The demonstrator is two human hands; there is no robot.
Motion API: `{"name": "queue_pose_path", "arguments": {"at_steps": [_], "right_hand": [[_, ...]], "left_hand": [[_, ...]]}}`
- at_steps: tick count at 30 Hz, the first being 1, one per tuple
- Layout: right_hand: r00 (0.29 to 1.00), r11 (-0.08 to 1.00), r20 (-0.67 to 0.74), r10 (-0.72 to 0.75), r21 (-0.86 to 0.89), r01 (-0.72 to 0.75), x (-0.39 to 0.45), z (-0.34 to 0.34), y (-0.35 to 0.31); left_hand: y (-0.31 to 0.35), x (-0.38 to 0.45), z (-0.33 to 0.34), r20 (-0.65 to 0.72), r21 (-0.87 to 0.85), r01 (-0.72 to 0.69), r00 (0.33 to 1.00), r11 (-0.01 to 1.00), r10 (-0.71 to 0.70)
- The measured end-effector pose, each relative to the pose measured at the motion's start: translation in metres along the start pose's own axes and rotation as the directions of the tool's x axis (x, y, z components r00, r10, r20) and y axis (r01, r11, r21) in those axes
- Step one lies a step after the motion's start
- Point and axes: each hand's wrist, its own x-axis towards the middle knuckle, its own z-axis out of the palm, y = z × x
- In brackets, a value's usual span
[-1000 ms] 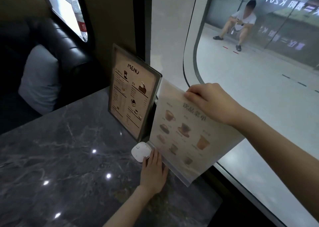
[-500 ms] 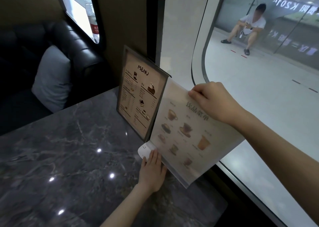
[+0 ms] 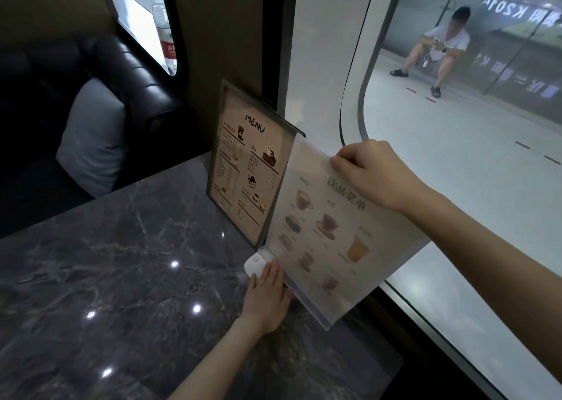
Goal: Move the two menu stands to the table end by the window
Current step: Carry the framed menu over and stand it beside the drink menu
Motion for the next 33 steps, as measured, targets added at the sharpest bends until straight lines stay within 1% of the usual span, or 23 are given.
{"name": "queue_pose_path", "arguments": {"at_steps": [8, 14, 16, 21, 26, 28, 30, 33], "right_hand": [[0.999, 1.0, -0.043, 0.024, -0.019, -0.025, -0.001, 0.0, 0.0], [0.998, 0.998, -0.026, 0.064, -0.016, -0.065, 0.0, -0.002, 0.001], [0.998, 0.998, -0.037, 0.056, -0.022, -0.057, 0.0, -0.003, 0.001], [0.999, 0.994, -0.014, 0.036, -0.102, -0.037, -0.004, -0.004, 0.0], [0.999, 0.995, 0.017, 0.043, -0.086, -0.042, -0.003, -0.005, -0.002], [0.999, 0.996, 0.013, 0.047, -0.08, -0.046, -0.001, -0.006, -0.005], [0.999, 0.998, 0.039, 0.019, -0.067, -0.017, -0.007, -0.004, -0.02], [1.0, 0.998, 0.027, 0.004, -0.055, -0.002, -0.004, -0.007, -0.019]], "left_hand": [[0.001, -0.002, -0.003, -0.002, -0.001, 0.005, 1.0, 1.0, -0.005], [0.002, 0.0, -0.003, 0.012, 0.005, 0.009, 1.0, 1.0, -0.009], [0.003, 0.0, -0.002, 0.006, 0.001, 0.008, 1.0, 1.0, -0.008], [0.002, 0.0, -0.003, -0.003, -0.007, 0.012, 1.0, 1.0, -0.012], [0.001, 0.001, -0.006, -0.018, -0.033, 0.01, 1.0, 0.999, -0.011], [0.001, 0.001, -0.011, -0.03, -0.034, 0.017, 0.999, 0.999, -0.018], [-0.003, -0.013, -0.02, -0.069, -0.043, 0.03, 0.997, 0.999, -0.033], [-0.002, -0.014, -0.04, -0.107, -0.074, 0.04, 0.993, 0.996, -0.048]]}}
